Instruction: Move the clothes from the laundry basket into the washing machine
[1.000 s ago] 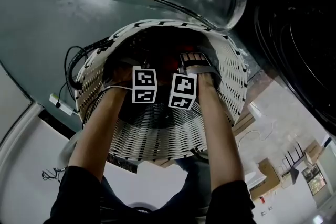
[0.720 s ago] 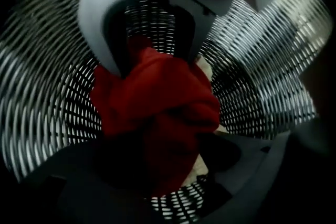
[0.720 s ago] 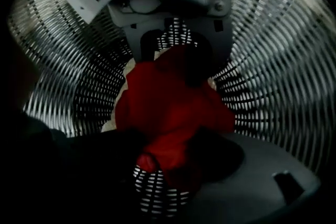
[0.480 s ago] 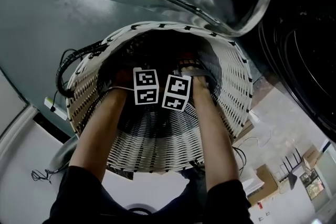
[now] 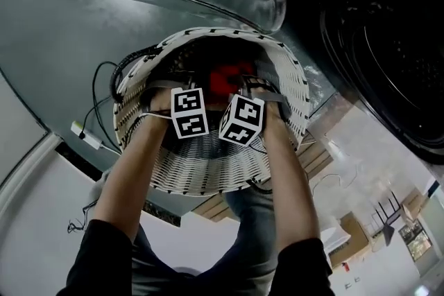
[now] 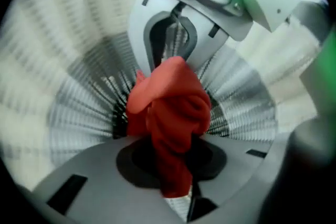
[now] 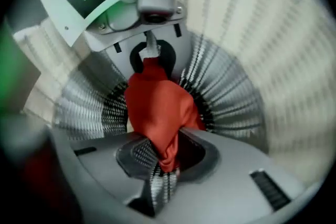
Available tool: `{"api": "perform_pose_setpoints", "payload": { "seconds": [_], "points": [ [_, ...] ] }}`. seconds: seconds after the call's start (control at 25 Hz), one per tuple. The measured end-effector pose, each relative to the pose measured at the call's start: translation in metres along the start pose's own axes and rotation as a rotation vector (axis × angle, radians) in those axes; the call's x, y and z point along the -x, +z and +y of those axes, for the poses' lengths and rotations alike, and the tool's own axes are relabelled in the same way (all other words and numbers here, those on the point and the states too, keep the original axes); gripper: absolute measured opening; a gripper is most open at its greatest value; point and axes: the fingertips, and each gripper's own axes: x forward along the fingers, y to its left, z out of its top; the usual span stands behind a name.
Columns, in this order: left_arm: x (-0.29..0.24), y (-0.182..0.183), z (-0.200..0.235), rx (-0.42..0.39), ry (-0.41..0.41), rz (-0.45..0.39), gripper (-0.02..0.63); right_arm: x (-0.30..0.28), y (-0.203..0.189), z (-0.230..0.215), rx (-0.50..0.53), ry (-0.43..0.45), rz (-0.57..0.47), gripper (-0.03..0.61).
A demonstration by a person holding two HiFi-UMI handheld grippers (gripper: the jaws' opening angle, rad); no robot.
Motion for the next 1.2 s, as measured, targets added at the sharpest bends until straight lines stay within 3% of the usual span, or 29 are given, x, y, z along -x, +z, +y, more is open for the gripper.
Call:
{"api": "perform_pose_setpoints", "payload": {
  "seconds": [0.56, 0.92, 1.2],
  "points": [
    [0.175, 0.053, -0.014, 0.144, 0.120, -0.167, 0.106, 0.174, 0.041, -0.009, -0.235, -0.121, -0.190, 0.061],
    [0.268, 0.086, -0.026, 0.170, 0.208, -0.224, 0.106, 0.267, 0.056, -0.010, -0.361, -0.181, -0.296, 0.061],
    [0.343, 0.133, -0.036, 0.165, 0.304, -0.269, 0.106, 0.348, 0.052, -0.014, -0.421, -0.240, -0.377, 0.061]
  ]
}}
